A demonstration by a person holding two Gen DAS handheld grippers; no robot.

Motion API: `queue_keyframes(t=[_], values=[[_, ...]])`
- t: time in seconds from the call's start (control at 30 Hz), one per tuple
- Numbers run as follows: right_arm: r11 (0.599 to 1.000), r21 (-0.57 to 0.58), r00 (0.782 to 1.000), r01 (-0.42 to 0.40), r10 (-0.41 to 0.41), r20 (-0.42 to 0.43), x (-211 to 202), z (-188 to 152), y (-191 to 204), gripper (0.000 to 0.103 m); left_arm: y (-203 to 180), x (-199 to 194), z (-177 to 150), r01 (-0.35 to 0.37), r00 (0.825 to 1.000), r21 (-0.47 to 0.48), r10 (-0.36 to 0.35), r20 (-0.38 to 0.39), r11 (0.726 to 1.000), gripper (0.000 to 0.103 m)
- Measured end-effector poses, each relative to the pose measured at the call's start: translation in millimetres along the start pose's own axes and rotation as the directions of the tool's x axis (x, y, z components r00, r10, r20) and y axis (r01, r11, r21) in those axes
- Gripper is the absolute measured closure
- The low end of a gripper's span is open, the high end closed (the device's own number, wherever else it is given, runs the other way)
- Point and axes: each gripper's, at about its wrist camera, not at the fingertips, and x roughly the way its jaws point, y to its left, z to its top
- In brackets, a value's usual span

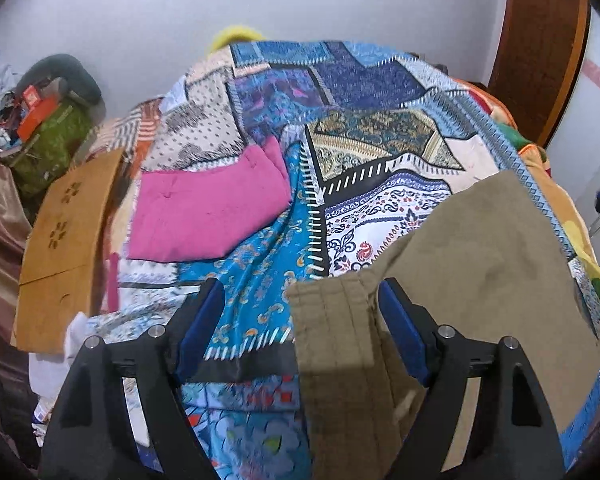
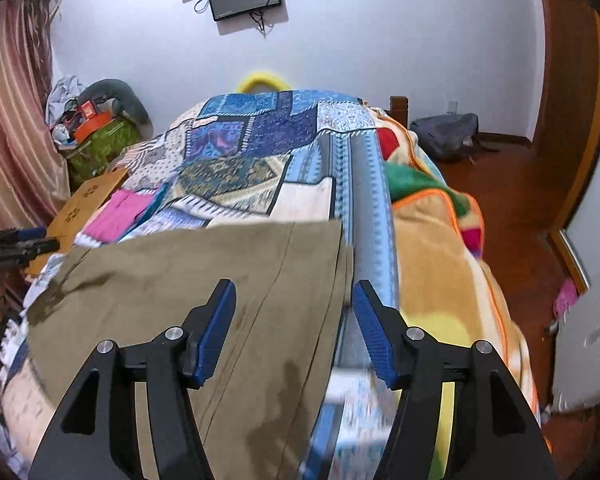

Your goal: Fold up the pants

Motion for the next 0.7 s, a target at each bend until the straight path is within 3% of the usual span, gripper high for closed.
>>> queue_keyframes(t=[0.17,0.3,0.47,0.57,0.7], values=[[1.0,0.001,0.998,-0.021,0.021,-0.057,63,25,-6,0.047,-5,29,1,0.025,0.999,0.013,-0.024,-0.041,1.0,0.024],[0.997,-0.034,0.991,-0.066,0.062,-0.115,105,35,1,0.057,-6,43,-2,0.042,0.997,0.018,-0.041,-0.068,0.999,0.024],[0.992,-0.118,0.982,-0.035,0.012,-0.188,153,39,12,0.057,4,48,-5,0.056,0.997,-0.039,-0.058,-0.059,0.998,0.024],[0.987,-0.158,0.971,0.005,-0.043,-0.237,174,31,10,0.057,9,49,-10,0.024,0.999,-0.079,-0.028,-0.04,0.997,0.024],[0.99,-0.138,0.975,0.019,-0.049,-0.217,175,26,2,0.059,15,54,-16,0.022,0.999,-0.148,-0.029,-0.045,0.989,0.024]])
